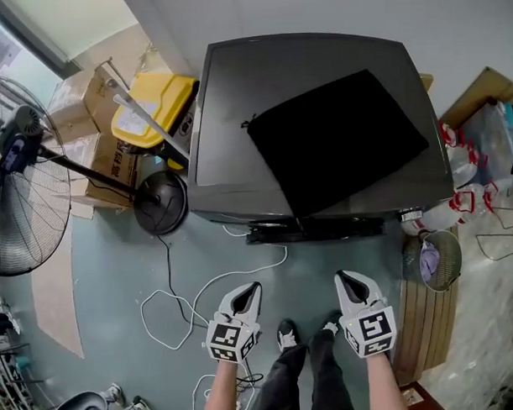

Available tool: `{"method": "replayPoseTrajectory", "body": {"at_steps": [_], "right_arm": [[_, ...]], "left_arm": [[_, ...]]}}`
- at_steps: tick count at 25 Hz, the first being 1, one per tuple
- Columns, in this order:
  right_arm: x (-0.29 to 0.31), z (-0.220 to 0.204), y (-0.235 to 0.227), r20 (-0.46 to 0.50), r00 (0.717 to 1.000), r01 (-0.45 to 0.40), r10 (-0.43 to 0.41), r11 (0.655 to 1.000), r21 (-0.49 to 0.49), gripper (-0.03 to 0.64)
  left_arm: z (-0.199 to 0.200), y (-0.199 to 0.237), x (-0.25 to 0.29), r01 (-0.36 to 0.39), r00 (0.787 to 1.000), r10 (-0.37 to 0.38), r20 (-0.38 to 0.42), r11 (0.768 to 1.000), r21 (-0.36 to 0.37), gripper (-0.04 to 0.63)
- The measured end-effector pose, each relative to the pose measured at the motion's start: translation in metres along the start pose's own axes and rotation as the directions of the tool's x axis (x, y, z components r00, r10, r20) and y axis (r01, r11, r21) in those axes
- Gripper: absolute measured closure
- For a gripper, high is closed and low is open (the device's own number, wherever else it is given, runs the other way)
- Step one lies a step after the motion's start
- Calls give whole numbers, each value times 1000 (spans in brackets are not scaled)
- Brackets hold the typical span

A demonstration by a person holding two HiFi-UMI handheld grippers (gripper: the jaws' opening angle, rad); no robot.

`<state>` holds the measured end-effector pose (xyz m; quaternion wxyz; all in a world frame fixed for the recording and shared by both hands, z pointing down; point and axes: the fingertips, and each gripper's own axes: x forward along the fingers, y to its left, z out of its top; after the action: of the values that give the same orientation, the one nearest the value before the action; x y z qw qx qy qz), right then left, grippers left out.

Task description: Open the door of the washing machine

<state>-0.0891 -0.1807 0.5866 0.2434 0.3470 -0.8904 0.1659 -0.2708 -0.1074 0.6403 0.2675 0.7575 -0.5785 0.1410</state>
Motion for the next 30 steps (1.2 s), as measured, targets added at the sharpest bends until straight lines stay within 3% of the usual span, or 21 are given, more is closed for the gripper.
{"method": "replayPoseTrajectory", "body": {"at_steps": [5,9,15,18,20,26,30], "right_arm": [[36,-24,-7,-83,996,-55,44,989,-139,615],[65,-17,-2,-132,989,-103,67,951,-290,612],[85,-8,5,-165,985,-118,43,868,-482,511],[88,-9,5,-170,985,-112,13,800,-590,492],[88,-11,5,-167,986,-110,0,755,-647,492],[89,0,3,-123,992,-61,-30,738,-672,466],[100,6,2,-173,984,-99,-33,708,-700,466]], "left_arm": [[-2,19,32,-13,1000,14,-3,997,71,538],[-3,39,51,-8,1000,8,5,990,142,538],[-22,63,85,14,995,10,-102,972,235,537],[-25,67,97,36,988,8,-156,960,279,472],[-26,66,104,63,985,-10,-173,952,300,468],[-30,62,115,126,979,-61,-194,930,345,402],[-30,62,114,157,976,-87,-199,916,370,393]]}}
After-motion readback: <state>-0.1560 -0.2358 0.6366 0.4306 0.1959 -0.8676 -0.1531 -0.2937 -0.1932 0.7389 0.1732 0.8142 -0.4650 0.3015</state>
